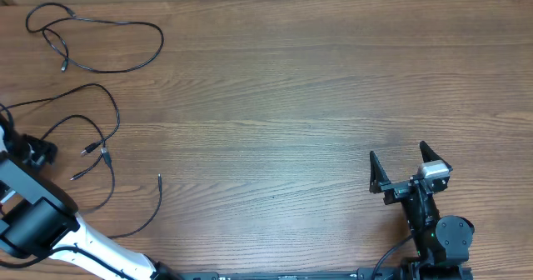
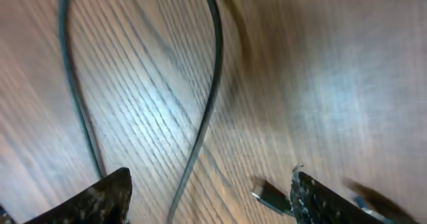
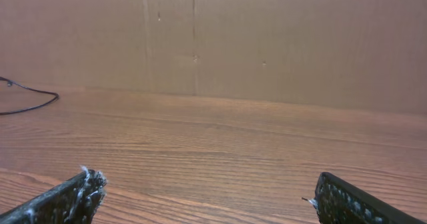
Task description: Untangle cables
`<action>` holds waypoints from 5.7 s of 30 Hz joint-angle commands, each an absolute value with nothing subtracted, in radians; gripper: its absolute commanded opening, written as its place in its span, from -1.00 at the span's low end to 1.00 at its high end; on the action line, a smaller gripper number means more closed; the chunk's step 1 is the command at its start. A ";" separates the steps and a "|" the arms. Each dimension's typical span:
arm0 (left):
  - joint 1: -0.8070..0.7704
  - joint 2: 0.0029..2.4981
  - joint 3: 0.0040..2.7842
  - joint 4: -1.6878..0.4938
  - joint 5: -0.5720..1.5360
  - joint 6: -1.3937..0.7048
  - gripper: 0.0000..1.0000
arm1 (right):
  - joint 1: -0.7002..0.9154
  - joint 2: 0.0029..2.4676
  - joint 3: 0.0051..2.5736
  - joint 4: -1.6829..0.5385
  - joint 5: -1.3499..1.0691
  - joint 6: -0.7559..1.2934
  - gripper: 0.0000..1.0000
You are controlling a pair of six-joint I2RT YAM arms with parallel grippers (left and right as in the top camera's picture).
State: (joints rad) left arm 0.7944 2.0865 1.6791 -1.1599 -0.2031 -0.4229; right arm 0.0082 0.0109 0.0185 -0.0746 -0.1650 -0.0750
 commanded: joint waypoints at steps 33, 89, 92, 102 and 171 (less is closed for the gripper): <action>0.962 2.093 1.814 -1.396 -0.174 -0.505 0.76 | 0.011 0.003 0.008 -0.069 -0.158 -0.076 1.00; 0.958 2.103 1.539 -1.107 -0.241 -0.397 -0.91 | 0.011 0.003 0.008 -0.069 -0.158 -0.076 1.00; 0.958 2.103 1.576 -1.122 -0.303 -0.397 -0.91 | 0.011 0.003 0.008 -0.069 -0.158 -0.076 1.00; 0.958 2.103 1.766 -1.186 -0.400 -0.406 -0.91 | 0.011 0.003 0.008 -0.069 -0.158 -0.076 1.00; 0.622 1.725 1.959 -1.538 0.351 -0.164 0.93 | 0.011 0.003 0.008 -0.069 -0.158 -0.076 1.00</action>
State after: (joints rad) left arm 0.6407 1.8240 1.9388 -1.5234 0.3653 -0.1574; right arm 0.0082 0.0109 0.0185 -0.0734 -0.1646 -0.0750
